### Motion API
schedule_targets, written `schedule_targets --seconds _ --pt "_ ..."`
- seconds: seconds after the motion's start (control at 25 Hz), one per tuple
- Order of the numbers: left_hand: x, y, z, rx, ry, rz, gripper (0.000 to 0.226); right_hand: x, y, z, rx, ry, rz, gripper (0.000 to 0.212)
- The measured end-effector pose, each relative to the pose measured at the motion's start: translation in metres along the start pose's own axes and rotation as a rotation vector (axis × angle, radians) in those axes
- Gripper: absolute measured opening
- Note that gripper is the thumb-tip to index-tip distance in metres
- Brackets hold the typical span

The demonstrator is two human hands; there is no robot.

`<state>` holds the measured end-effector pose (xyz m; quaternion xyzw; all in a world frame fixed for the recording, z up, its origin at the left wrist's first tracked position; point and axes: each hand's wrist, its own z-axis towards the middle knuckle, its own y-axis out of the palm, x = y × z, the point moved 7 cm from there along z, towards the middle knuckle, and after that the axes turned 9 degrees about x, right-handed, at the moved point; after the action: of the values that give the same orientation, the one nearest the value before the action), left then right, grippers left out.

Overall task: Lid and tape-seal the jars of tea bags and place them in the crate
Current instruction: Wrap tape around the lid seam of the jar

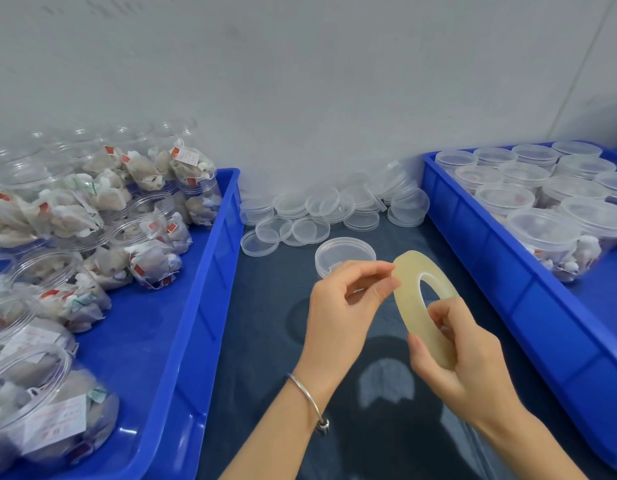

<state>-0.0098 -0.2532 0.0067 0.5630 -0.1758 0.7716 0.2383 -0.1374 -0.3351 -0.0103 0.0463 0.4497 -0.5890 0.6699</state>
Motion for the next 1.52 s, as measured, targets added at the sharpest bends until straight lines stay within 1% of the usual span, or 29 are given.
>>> schedule_targets --seconds 0.08,0.16,0.28,0.36,0.44,0.48,0.6,0.76,0.88,0.96,1.04,1.12,1.16,1.2,1.28,1.32,1.4,1.52 --pt "-0.001 -0.003 0.001 0.044 -0.035 -0.046 0.008 -0.007 -0.001 -0.001 -0.003 -0.085 -0.034 0.022" --pt "-0.003 -0.004 0.001 0.051 -0.074 -0.087 0.002 -0.013 0.000 -0.001 -0.006 -0.130 -0.037 0.023" --pt "-0.004 -0.001 0.004 -0.012 -0.111 -0.063 0.008 -0.017 -0.001 0.000 0.012 -0.193 -0.068 0.025" --pt "-0.003 0.001 0.003 -0.067 -0.099 -0.038 0.012 -0.016 -0.002 0.001 0.020 -0.187 -0.054 0.025" --pt "0.000 -0.002 0.003 -0.052 -0.074 -0.060 0.009 -0.013 -0.003 0.001 0.025 -0.180 -0.047 0.026" --pt "0.001 -0.005 0.002 -0.031 -0.073 -0.083 0.003 -0.013 -0.003 0.001 0.025 -0.191 -0.061 0.030" --pt "-0.001 -0.007 0.001 -0.008 -0.089 -0.103 0.010 -0.015 -0.002 -0.001 0.025 -0.249 -0.118 0.038" --pt "-0.005 -0.008 -0.001 0.023 -0.168 -0.141 0.002 -0.020 -0.004 -0.001 0.061 -0.341 -0.204 0.031" --pt "-0.004 -0.005 0.000 -0.022 -0.157 -0.090 0.007 -0.021 -0.004 -0.002 0.086 -0.406 -0.240 0.030" --pt "0.002 0.001 -0.001 -0.095 -0.116 -0.007 0.014 -0.019 -0.004 -0.002 0.098 -0.393 -0.235 0.030" --pt "0.008 0.005 -0.005 -0.148 -0.068 0.014 0.018 -0.011 -0.006 0.000 0.121 -0.274 -0.168 0.029" --pt "0.016 -0.002 -0.004 -0.103 -0.008 -0.027 0.015 0.001 -0.011 0.003 0.130 -0.146 -0.073 0.031" --pt "0.018 -0.007 -0.001 -0.067 0.019 -0.037 0.011 0.004 -0.012 0.003 0.126 -0.128 -0.050 0.030" --pt "0.018 -0.010 0.001 -0.048 0.037 -0.020 0.009 0.004 -0.012 0.002 0.120 -0.127 -0.032 0.028" --pt "0.018 -0.008 0.003 -0.050 0.077 0.080 0.019 0.001 -0.011 0.000 0.109 -0.124 0.013 0.022" --pt "0.018 -0.006 0.002 -0.052 0.101 0.121 0.020 -0.001 -0.009 -0.001 0.107 -0.122 0.028 0.021" --pt "0.017 -0.003 -0.004 -0.025 0.141 0.150 0.019 -0.005 -0.006 -0.002 0.112 -0.122 0.033 0.023" --pt "0.015 -0.008 -0.007 0.057 0.189 0.148 0.015 -0.009 -0.002 -0.003 0.117 -0.144 -0.002 0.023"
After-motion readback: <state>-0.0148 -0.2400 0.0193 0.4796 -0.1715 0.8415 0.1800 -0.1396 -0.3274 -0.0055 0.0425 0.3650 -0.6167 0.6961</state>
